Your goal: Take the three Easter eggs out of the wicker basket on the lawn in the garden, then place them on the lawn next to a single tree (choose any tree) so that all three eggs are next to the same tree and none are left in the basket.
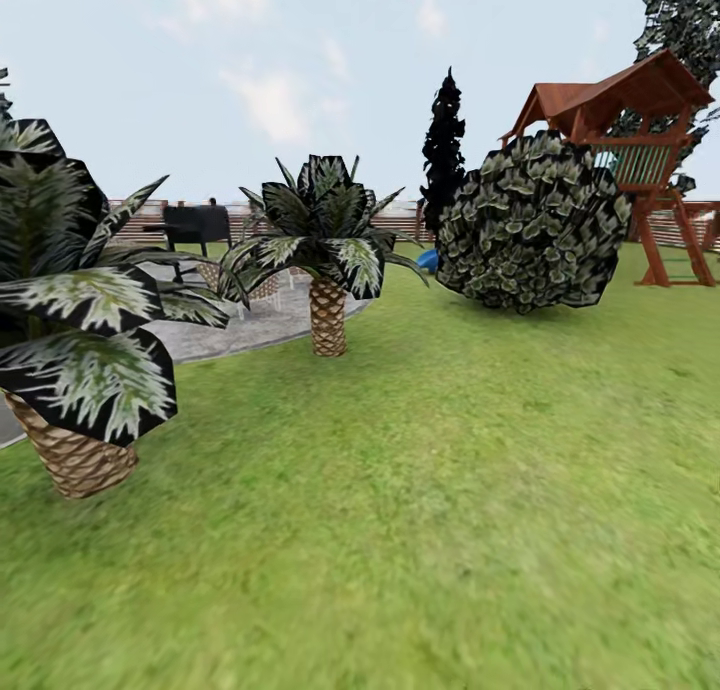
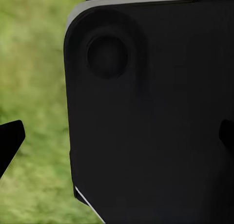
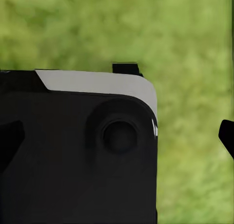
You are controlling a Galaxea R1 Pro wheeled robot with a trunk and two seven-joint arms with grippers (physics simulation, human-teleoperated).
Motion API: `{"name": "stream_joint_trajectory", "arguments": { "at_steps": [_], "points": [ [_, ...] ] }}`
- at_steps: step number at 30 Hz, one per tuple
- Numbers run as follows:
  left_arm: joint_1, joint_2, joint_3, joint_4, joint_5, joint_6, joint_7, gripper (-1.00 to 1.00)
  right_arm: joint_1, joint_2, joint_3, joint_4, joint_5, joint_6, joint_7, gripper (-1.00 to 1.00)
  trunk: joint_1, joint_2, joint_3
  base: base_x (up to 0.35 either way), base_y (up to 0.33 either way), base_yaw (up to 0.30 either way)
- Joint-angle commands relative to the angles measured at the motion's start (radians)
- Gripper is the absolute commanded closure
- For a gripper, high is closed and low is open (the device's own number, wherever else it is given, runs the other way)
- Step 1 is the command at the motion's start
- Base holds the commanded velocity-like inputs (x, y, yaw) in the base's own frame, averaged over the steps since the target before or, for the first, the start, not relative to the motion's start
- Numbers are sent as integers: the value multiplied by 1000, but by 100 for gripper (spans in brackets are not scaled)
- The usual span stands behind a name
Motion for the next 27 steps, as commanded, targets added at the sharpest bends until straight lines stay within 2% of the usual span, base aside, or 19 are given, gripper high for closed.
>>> {"name": "stream_joint_trajectory", "arguments": {
  "at_steps": [1, 10, 27],
  "points": [
    [1, 0, 0, -2, 0, -1, 0, -100, -1, 0, 0, 1, 0, -4, -1, -100, 0, 0, -1, 0, 0, -115],
    [1, 0, 0, -3, 0, -1, 0, -100, -1, 0, 0, 0, -1, -5, -2, -100, 0, 0, -1, 0, 0, -51],
    [0, 0, 0, -3, 0, 0, 0, -100, -1, 0, 0, 1, -2, -5, -1, -100, 0, 0, -1, 0, 0, -270]
  ]
}}
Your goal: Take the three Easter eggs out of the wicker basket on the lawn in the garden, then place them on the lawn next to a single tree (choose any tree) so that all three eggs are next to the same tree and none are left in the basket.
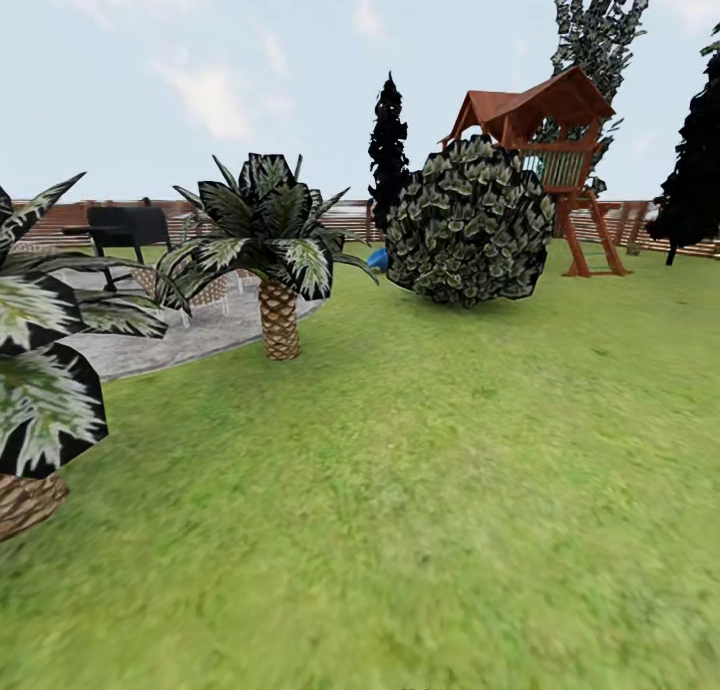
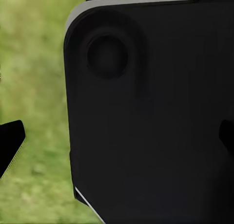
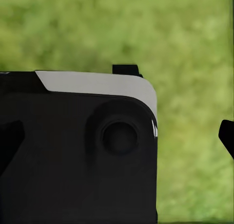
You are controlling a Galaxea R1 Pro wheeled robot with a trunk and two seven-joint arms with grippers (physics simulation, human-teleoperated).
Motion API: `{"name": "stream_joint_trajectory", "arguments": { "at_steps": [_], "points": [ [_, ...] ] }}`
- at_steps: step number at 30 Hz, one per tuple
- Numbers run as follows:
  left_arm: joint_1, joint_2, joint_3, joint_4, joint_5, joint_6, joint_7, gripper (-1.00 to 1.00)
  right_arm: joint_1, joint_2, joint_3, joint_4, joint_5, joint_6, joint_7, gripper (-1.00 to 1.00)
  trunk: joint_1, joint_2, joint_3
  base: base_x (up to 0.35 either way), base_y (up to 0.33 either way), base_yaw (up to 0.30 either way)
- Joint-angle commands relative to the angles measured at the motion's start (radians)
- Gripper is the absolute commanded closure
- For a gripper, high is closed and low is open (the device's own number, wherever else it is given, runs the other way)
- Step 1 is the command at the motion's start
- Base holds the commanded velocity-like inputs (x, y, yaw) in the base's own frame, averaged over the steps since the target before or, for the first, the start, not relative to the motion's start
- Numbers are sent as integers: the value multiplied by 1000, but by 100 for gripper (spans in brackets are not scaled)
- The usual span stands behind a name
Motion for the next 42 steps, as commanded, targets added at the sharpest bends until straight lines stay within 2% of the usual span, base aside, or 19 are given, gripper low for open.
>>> {"name": "stream_joint_trajectory", "arguments": {
  "at_steps": [1, 27, 42],
  "points": [
    [1, 0, 0, -2, 0, 0, 0, -100, -1, 0, 0, 1, 0, -3, -1, -100, 0, 0, -1, 0, 0, -279],
    [1, 0, 0, -2, 0, 1, 0, -100, -1, 0, -1, 1, -5, -2, -1, -100, 0, 0, -2, 0, 0, -277],
    [1, 0, 0, -2, 0, 1, 0, -100, -2, 2, -4, 1, -8, 8, -1, -100, 0, 0, -9, 0, 0, -38]
  ]
}}
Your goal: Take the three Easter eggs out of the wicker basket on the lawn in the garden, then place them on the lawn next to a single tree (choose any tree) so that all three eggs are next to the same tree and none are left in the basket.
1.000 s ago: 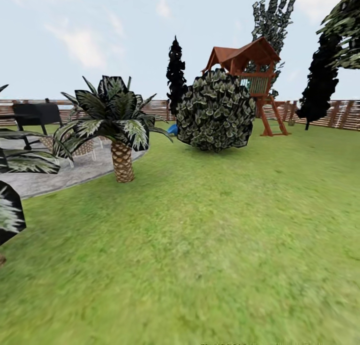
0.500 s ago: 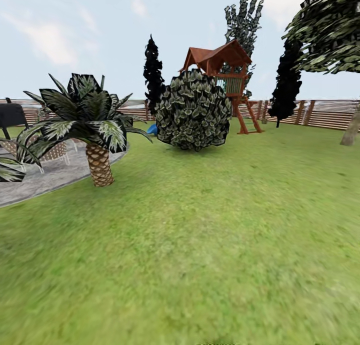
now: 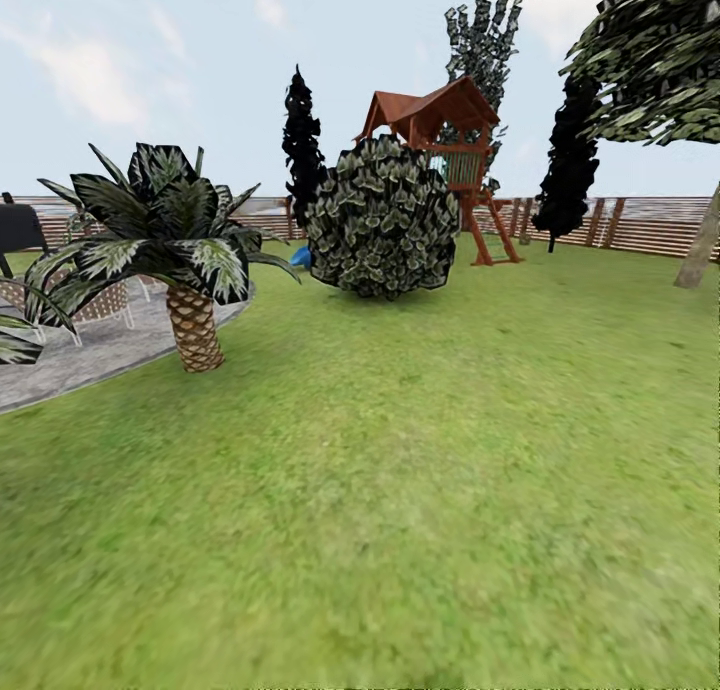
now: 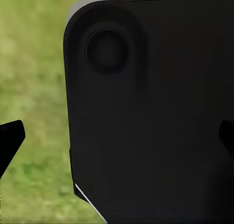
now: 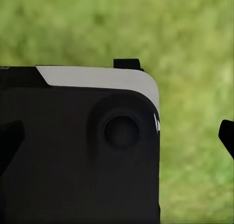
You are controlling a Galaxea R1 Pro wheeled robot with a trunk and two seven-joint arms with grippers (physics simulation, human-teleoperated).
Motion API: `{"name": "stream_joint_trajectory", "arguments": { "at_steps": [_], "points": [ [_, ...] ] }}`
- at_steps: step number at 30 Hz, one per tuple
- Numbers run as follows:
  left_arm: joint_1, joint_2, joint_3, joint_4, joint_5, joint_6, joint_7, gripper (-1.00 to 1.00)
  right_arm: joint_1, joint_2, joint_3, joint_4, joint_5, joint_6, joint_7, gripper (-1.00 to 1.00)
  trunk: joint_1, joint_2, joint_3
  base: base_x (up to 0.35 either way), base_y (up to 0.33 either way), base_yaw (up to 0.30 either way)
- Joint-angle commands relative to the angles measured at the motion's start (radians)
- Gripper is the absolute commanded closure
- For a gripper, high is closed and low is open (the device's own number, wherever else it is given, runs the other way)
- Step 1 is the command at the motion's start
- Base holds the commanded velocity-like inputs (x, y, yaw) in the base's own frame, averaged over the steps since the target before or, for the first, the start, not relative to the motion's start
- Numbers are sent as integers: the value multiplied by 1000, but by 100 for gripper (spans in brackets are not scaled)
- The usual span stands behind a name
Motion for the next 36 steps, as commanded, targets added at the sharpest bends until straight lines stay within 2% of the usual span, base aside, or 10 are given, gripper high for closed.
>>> {"name": "stream_joint_trajectory", "arguments": {
  "at_steps": [1, 31, 36],
  "points": [
    [1, 0, 0, -2, 0, 0, 0, -100, -1, 0, 0, 1, -1, -3, -1, -100, 0, 0, -2, 0, 0, -73],
    [1, 0, 0, -5, -1, -2, 0, -100, -1, -4, -7, 1, -4, -12, 0, -100, 0, 0, -48, 0, 0, -123],
    [0, 0, 0, -5, -1, -2, 0, -100, -1, -4, -7, 2, -4, -12, 1, -100, 0, 0, -56, 0, 0, -17]
  ]
}}
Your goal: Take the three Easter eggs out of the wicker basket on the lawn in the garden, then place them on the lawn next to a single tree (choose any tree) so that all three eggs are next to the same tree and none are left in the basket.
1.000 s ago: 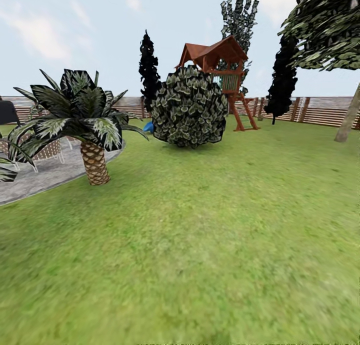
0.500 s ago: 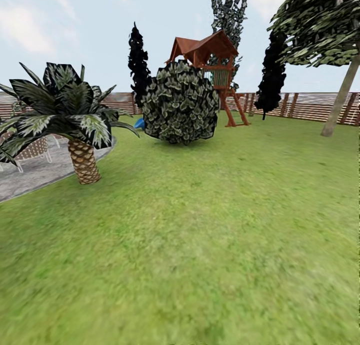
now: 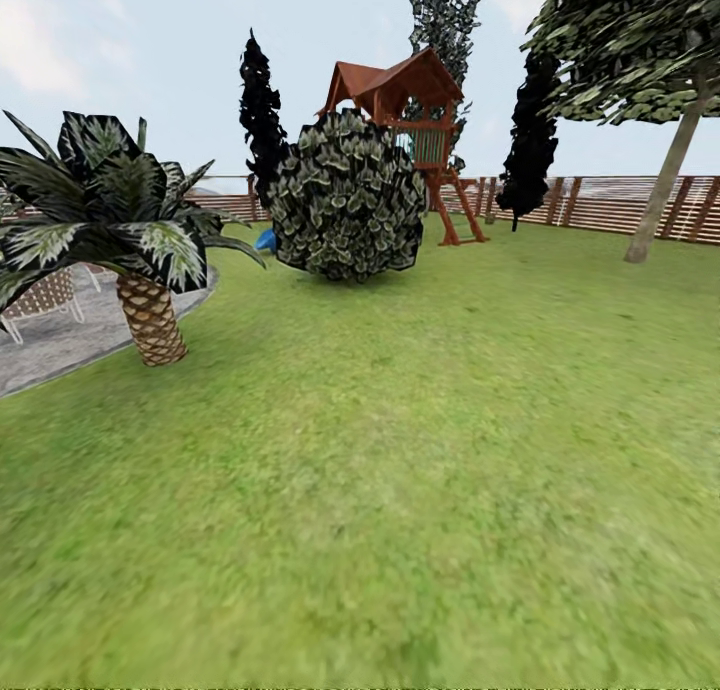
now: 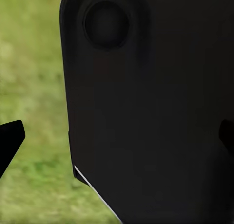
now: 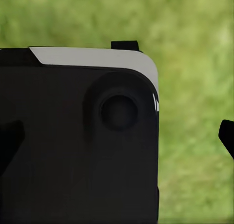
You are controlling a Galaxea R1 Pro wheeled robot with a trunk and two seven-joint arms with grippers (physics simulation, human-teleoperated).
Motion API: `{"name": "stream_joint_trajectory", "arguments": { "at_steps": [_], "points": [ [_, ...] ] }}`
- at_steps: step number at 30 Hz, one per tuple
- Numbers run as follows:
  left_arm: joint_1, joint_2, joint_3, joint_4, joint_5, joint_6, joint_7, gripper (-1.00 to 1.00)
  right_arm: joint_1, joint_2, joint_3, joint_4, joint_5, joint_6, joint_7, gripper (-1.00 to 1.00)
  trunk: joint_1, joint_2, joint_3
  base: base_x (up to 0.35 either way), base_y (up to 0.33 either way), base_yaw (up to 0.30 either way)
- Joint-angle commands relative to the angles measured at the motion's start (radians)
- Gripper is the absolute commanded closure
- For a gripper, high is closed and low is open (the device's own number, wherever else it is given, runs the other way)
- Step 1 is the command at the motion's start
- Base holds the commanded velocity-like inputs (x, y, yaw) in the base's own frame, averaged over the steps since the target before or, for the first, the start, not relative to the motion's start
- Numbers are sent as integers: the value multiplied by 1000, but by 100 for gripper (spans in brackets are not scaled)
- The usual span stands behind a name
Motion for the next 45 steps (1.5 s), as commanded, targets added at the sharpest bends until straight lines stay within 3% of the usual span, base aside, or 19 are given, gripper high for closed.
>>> {"name": "stream_joint_trajectory", "arguments": {
  "at_steps": [1, 36, 45],
  "points": [
    [1, 0, 0, -2, 0, -1, 0, -100, 0, 0, -1, 1, -1, -4, -1, -100, 0, 0, -2, 0, 0, -4],
    [1, -1, 0, -2, 0, 0, -1, -100, 0, 0, 1, 1, -1, -4, -1, -100, 0, 0, -58, 0, 0, 0],
    [1, 0, 0, -2, 0, 0, -1, -100, 0, 0, -1, 1, -1, -5, -1, -100, 0, 0, -67, 0, 0, -167]
  ]
}}
